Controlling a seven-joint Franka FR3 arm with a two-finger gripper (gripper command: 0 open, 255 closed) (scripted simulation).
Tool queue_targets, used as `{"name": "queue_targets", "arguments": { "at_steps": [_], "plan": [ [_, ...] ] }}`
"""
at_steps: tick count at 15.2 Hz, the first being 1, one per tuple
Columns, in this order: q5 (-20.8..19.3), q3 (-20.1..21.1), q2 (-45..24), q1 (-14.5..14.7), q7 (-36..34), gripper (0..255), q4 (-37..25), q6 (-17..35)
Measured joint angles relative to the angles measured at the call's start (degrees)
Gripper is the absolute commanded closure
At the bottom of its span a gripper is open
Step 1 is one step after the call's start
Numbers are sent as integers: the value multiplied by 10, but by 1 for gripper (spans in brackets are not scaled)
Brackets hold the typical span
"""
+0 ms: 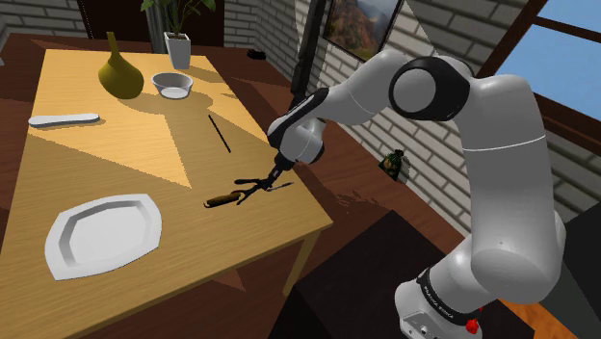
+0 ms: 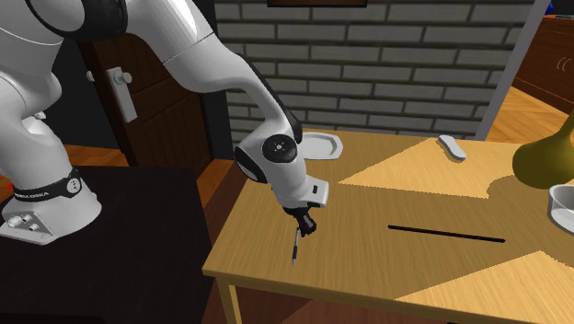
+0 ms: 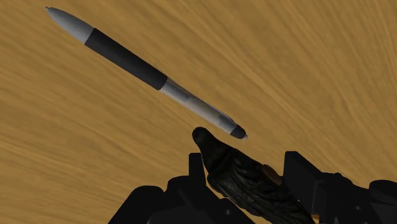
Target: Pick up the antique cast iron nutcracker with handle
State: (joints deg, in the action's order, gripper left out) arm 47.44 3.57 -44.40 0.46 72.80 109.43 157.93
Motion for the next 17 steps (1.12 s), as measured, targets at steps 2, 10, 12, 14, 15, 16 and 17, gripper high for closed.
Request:
{"name": "queue_targets", "arguments": {
  "at_steps": [2,10,12,14,15,16,17],
  "plan": [
    [0,0,0,0,0,255,0,0],
    [-7,-7,20,6,-12,255,10,-11],
    [-12,-12,35,9,-19,255,18,-17],
    [-17,-17,51,12,-26,255,26,-26],
    [-20,-20,56,14,-31,255,27,-29],
    [-24,-23,64,17,-37,255,30,-34],
    [-27,-25,70,19,-41,255,32,-38]
  ]
}}
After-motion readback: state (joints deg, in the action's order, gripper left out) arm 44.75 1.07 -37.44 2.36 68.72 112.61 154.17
